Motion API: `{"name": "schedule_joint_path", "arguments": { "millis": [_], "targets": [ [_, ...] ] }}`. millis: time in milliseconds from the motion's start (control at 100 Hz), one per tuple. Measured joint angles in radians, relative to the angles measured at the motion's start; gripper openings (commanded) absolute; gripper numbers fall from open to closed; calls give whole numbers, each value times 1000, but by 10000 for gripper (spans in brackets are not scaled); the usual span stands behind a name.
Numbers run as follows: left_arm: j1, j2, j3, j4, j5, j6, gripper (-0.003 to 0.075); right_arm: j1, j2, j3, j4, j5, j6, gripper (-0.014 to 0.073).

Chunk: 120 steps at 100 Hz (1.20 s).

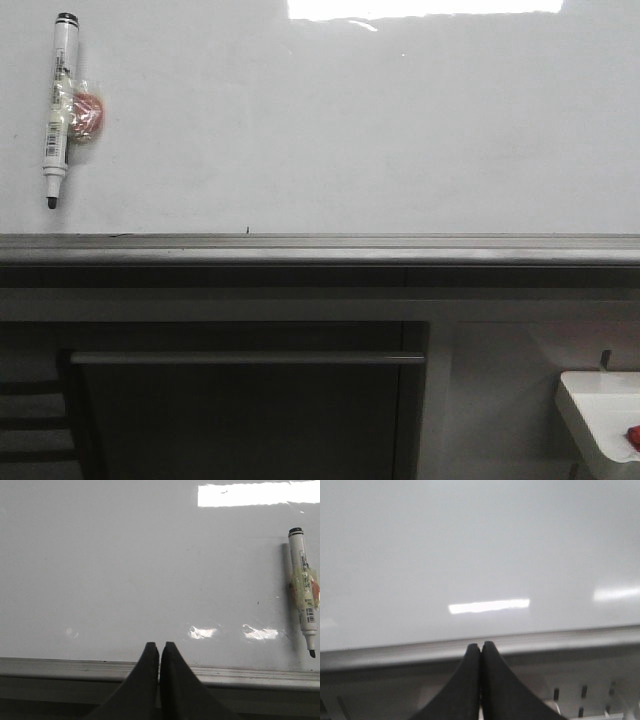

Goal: Write number 0 on whiteboard

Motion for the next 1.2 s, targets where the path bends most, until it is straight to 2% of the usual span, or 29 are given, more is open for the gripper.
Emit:
{"name": "schedule_joint_path", "arguments": {
  "millis": [110, 240, 360, 550, 720, 900, 970, 1040, 1080, 1120, 1160, 1200],
  "targets": [
    [0, 0, 0, -18, -18, 0, -20, 0, 0, 0, 0, -107, 0, -57],
    [0, 0, 0, -66, -22, 0, -21, 0, 0, 0, 30, -116, 26, -57],
    [0, 0, -5, -138, -2, -7, -21, 0, 0, -26, 101, -9, 53, -57],
    [0, 13, -124, -130, 161, -10, -21, 0, 0, -213, 142, 224, 66, -55],
    [0, 136, -242, -129, 283, 2, -20, 0, 92, -336, 145, 421, 52, -55],
    [0, 284, -331, -127, 343, 16, -9, 0, 227, -365, 146, 461, 43, -55],
    [0, 317, -343, -127, 329, 18, 71, 3, 261, -365, 146, 444, 43, -55],
    [0, 338, -345, -127, 297, 20, 234, 27, 279, -365, 146, 412, 43, -55],
    [0, 346, -345, -127, 268, 20, 360, 45, 284, -365, 136, 393, 43, -55],
    [0, 357, -347, -127, 235, 20, 428, 69, 287, -365, 123, 378, 43, -55],
    [0, 364, -347, -127, 204, 20, 477, 91, 287, -365, 110, 343, 43, -55],
    [0, 375, -347, -129, 168, 20, 489, 107, 287, -357, 104, 305, 41, -55]
  ]
}}
